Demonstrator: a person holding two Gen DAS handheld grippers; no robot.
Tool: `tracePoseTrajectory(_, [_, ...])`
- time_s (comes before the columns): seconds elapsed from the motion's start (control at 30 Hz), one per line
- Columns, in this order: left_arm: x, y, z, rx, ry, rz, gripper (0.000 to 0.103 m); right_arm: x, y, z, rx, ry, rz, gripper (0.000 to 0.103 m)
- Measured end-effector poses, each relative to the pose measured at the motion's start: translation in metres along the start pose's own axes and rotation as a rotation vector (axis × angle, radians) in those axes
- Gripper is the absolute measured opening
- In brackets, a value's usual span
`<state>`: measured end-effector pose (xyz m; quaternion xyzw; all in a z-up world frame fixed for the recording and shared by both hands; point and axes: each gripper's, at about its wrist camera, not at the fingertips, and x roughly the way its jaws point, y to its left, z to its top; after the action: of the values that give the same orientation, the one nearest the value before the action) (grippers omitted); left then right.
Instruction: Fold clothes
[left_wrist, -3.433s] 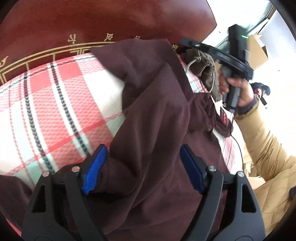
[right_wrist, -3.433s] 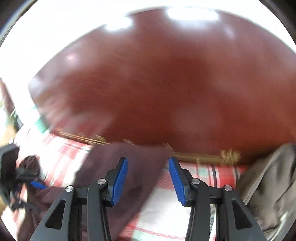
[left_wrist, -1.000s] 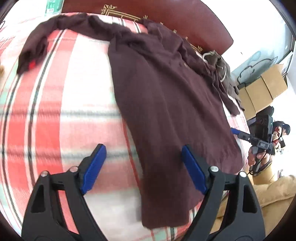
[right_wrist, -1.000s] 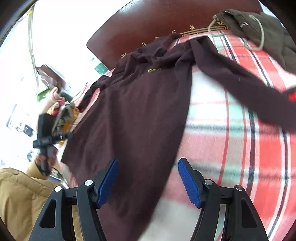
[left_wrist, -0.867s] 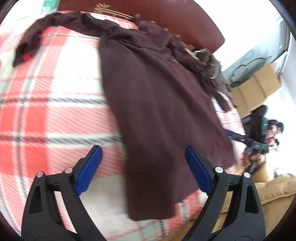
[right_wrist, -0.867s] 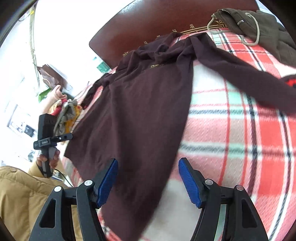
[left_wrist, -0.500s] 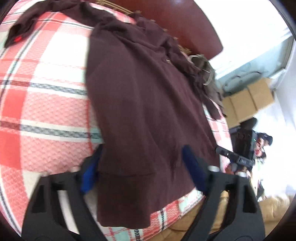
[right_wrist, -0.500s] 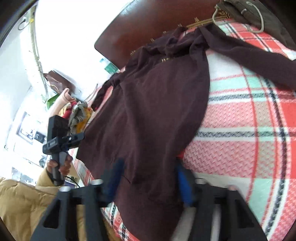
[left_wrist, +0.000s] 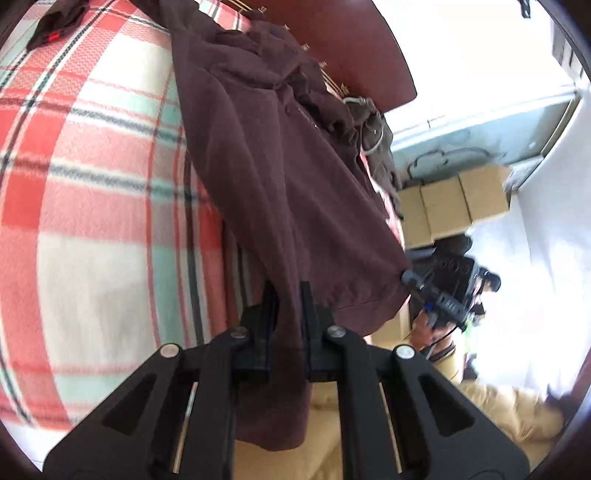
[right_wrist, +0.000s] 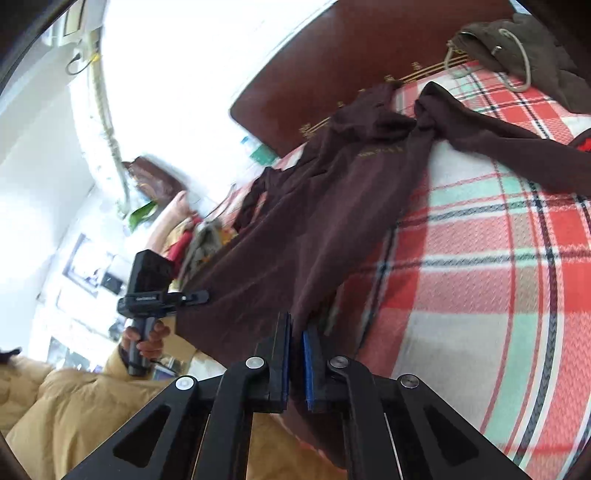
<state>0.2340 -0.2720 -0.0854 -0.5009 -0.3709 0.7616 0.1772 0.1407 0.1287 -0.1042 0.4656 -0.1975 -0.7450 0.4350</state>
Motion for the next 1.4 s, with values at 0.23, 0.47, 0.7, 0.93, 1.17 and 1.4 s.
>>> tracePoseTrajectory(0.23, [0.006,0.025,-0.026,0.015,0.061,0.138,0.013,0.009,-0.016,-0.030,0.080,0.107,-0.036,0.005])
tracePoseTrajectory(0.47, [-0.015,-0.002,-0.034,0.259,-0.042,0.300,0.078,0.005,-0.027,-0.032,0.089,0.095,-0.098,0.019])
tracePoseTrajectory(0.7, [-0.063,-0.017,-0.007,0.287,-0.272,0.329,0.079,-0.044,-0.049,0.015,0.015,-0.116,-0.337,0.047])
tracePoseTrajectory(0.93, [-0.014,-0.045,0.029,0.360,-0.227,0.280,0.079,-0.093,-0.129,0.065,0.259,-0.374,-0.605,0.056])
tracePoseTrajectory(1.17, [0.044,-0.086,0.058,0.452,-0.142,0.185,0.079,-0.102,-0.186,0.060,0.558,-0.464,-0.534,0.056])
tracePoseTrajectory(1.4, [0.090,-0.112,0.081,0.445,-0.068,0.109,0.079,-0.102,-0.202,0.069,0.590,-0.559,-0.466,0.044])
